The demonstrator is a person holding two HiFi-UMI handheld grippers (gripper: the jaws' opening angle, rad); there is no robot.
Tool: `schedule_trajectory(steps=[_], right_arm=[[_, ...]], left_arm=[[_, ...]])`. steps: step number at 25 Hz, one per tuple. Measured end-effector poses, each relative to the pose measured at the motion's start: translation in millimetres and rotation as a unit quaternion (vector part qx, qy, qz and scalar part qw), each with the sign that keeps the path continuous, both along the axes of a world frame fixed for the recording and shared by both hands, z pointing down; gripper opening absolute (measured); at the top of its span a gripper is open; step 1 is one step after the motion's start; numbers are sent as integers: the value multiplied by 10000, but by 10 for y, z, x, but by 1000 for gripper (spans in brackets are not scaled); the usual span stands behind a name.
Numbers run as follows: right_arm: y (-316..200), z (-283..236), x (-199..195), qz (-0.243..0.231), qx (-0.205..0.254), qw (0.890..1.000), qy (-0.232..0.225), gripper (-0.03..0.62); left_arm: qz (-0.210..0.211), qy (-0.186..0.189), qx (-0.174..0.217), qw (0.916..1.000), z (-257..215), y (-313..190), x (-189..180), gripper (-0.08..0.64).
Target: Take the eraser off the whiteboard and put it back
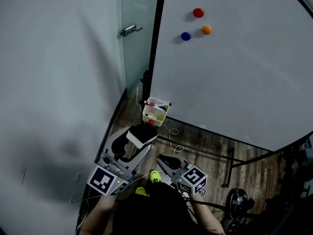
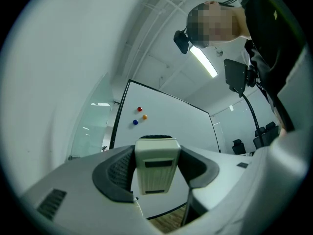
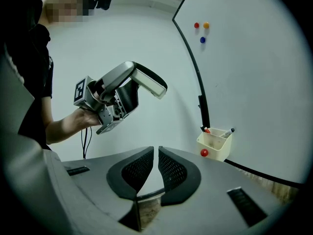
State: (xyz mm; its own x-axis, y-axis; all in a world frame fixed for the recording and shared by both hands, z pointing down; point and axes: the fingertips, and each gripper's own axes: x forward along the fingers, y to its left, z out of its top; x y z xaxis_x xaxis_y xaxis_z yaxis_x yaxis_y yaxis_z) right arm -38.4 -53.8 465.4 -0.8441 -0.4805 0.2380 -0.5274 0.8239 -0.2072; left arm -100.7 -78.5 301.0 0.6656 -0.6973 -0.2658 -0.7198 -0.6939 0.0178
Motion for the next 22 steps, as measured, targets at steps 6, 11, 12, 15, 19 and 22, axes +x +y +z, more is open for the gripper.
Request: schedule_trajectory(steps=[6, 11, 12, 15, 19, 22], right_arm=[[104, 1, -35, 78, 33, 10000, 11, 35], [142, 13, -61, 146, 8, 9999, 9, 35], [144, 11, -66, 151, 15, 9999, 10, 35], [141, 11, -70, 178, 19, 9998, 6, 35], [141, 0, -82, 191, 37, 9998, 13, 35], [168, -7, -74, 188, 36, 9998, 15, 35]], left_arm=[[-21, -90, 128, 9999, -25, 108, -50, 284], [53, -18, 21, 10000, 11, 117, -85, 284], [57, -37, 13, 10000, 23, 119, -88, 282], [60, -69, 11, 10000, 45, 121, -89, 282], [142, 268, 130, 9995, -41, 155, -127, 284], [186, 413, 164, 9988, -98, 191, -139, 285]])
